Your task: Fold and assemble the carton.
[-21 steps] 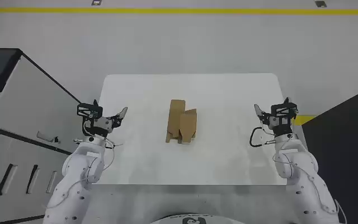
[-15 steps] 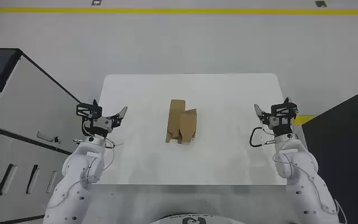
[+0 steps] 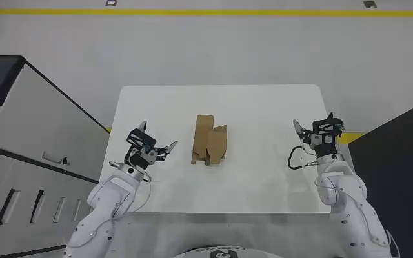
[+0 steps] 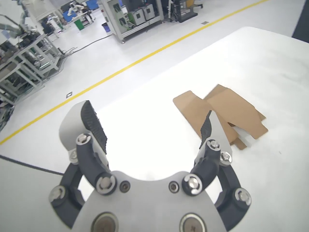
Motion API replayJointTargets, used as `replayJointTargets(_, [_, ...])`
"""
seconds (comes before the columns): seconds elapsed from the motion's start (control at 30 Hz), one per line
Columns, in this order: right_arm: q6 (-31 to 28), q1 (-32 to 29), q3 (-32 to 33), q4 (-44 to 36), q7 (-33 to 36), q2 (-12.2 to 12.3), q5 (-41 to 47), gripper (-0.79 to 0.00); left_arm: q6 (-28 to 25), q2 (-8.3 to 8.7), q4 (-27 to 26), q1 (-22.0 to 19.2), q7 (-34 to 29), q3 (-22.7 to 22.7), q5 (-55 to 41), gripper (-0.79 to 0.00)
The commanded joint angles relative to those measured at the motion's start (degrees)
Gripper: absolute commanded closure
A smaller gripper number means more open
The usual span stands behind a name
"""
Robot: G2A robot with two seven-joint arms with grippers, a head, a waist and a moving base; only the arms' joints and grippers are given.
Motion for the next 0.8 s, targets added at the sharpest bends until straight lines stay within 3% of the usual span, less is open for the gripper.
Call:
replayJointTargets(0.0, [0.0,0.0,0.0,0.0,0.0,0.0,0.0,-0.785,0.09,0.0,0.02,-0.02,-0.01,-0.07,-0.14,-0.785])
replayJointTargets(0.23, [0.0,0.0,0.0,0.0,0.0,0.0,0.0,-0.785,-0.72,0.24,0.02,-0.27,0.53,-0.4,3.68,-0.785])
replayJointTargets(0.4, [0.0,0.0,0.0,0.0,0.0,0.0,0.0,-0.785,-2.14,0.23,-0.31,0.67,4.25,3.07,7.62,-0.785])
replayJointTargets(0.57, [0.0,0.0,0.0,0.0,0.0,0.0,0.0,-0.785,2.67,-0.2,1.92,0.0,4.11,8.05,15.07,-0.785])
replayJointTargets(0.77, [0.0,0.0,0.0,0.0,0.0,0.0,0.0,-0.785,3.12,-0.23,2.11,-0.1,3.99,8.35,15.74,-0.785])
